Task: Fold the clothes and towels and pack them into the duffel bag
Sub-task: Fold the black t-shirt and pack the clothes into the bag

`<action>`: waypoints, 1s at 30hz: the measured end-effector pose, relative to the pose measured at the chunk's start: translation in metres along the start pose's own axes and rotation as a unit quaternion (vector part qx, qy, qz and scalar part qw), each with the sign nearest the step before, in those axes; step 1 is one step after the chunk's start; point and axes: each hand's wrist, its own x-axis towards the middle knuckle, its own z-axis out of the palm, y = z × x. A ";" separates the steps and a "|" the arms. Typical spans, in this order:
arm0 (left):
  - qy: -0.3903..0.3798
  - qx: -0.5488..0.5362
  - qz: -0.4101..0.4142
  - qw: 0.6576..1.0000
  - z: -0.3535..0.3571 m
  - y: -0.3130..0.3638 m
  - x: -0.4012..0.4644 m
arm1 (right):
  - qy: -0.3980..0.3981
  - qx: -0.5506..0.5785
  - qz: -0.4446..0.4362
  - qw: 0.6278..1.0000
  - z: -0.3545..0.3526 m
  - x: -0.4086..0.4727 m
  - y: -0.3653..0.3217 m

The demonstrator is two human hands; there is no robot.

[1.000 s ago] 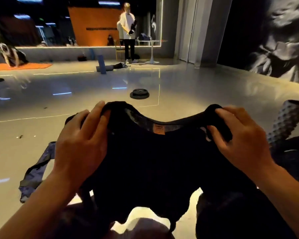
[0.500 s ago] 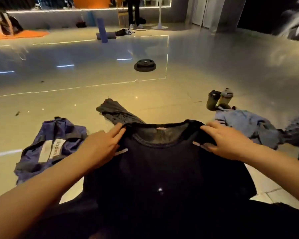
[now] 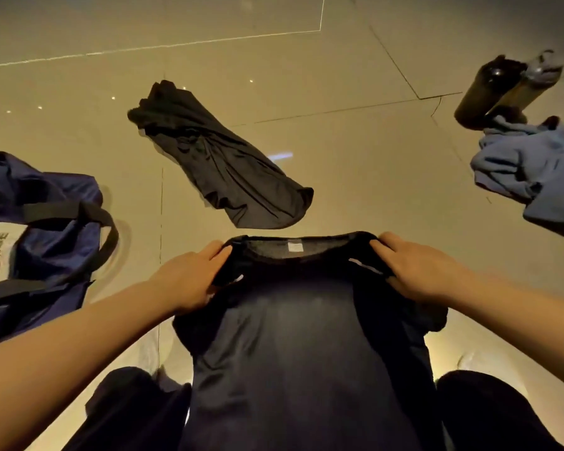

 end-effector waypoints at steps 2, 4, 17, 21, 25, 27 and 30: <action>0.022 -0.018 -0.016 0.999 0.007 -0.009 0.028 | 0.016 0.030 0.018 0.999 0.008 0.026 0.007; 0.058 -0.038 -0.032 0.997 0.010 -0.014 0.054 | 0.039 0.059 0.037 0.997 0.018 0.048 0.015; 0.001 -0.165 -0.080 0.983 0.045 0.002 0.099 | -0.099 0.162 0.124 0.974 0.090 0.031 0.007; 0.034 -0.136 -0.066 0.988 0.043 -0.005 0.111 | -0.112 0.199 0.198 0.953 0.095 0.032 0.021; -0.022 -0.147 -0.026 0.989 0.041 0.005 0.130 | -0.099 0.233 0.225 0.941 0.087 0.047 0.032; -0.052 -0.175 -0.040 0.982 0.040 0.010 0.143 | -0.091 0.236 0.239 0.937 0.085 0.056 0.038; -0.070 -0.181 -0.089 0.977 0.034 0.009 0.165 | -0.075 0.228 0.261 0.935 0.084 0.069 0.050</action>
